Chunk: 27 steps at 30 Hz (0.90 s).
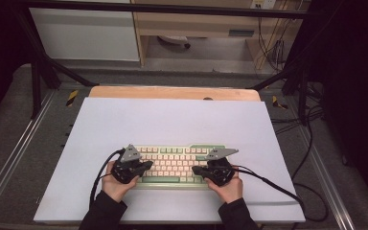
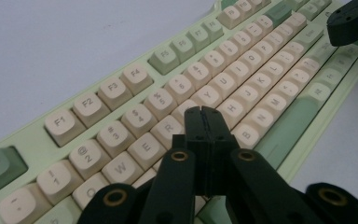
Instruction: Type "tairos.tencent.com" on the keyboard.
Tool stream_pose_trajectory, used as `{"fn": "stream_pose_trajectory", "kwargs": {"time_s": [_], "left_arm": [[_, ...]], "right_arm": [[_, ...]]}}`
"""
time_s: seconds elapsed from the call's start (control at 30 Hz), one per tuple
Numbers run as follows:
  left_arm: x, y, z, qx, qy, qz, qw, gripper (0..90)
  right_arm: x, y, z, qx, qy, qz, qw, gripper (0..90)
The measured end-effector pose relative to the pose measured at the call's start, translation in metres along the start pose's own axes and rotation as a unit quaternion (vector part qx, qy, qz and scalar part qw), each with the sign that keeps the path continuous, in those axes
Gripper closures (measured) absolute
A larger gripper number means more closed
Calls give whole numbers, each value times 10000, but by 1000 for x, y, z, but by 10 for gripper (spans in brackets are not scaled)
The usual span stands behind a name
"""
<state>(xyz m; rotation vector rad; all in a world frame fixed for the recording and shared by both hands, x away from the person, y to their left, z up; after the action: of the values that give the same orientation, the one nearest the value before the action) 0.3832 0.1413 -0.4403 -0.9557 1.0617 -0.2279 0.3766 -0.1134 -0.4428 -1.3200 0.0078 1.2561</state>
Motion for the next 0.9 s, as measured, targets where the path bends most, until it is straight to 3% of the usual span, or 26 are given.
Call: {"fn": "stream_pose_trajectory", "kwargs": {"time_s": [0.3,0.9], "left_arm": [[14,-8,-2,42,2,59,10000,900],[31,-6,3,-22,-109,162,9998,900]], "right_arm": [[-1,0,0,-3,-5,-14,10000,900],[-1,-1,0,-5,0,-11,10000,900]]}}
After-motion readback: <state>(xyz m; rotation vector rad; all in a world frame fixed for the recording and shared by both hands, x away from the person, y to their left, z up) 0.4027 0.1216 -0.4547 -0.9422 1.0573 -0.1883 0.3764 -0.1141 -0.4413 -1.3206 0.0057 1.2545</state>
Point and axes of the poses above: each handheld gripper's, and its own axes: x roughly forward along the jaws, y roughly out of its underside, z roughly to its left, the point moved 4 cm from there along x, roughly forward along the jaws, and after that the axes turned 14 degrees about x, right-handed, at the moved point
